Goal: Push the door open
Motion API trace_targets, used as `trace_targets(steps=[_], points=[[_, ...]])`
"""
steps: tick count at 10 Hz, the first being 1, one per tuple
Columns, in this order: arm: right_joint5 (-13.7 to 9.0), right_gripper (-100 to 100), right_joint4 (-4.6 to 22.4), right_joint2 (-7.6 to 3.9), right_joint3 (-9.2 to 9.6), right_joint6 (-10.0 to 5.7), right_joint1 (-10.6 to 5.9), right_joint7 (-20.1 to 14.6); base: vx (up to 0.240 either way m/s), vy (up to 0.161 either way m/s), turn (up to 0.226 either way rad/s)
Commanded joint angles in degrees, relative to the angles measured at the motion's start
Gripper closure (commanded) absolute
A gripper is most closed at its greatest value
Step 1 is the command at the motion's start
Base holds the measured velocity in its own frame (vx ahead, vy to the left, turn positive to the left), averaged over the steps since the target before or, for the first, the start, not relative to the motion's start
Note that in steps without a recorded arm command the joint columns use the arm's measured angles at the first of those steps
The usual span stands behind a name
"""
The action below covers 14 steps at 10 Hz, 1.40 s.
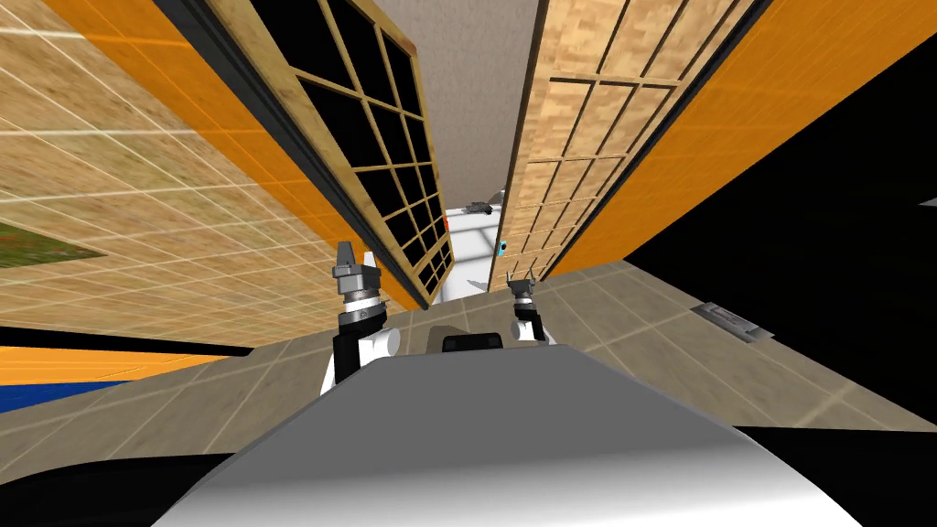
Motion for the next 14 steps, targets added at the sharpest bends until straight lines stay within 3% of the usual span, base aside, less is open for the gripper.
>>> trace_targets(steps=[1, 14], points=[[-1.1, -100, 2.5, -0.31, 0.18, -0.64, -0.84, -1.9, 0.043, -0.092, 0.147], [-9.9, -100, 18.1, -1.31, 1.86, -3.29, -6.22, -14.3, 0.045, -0.098, 0.173]])
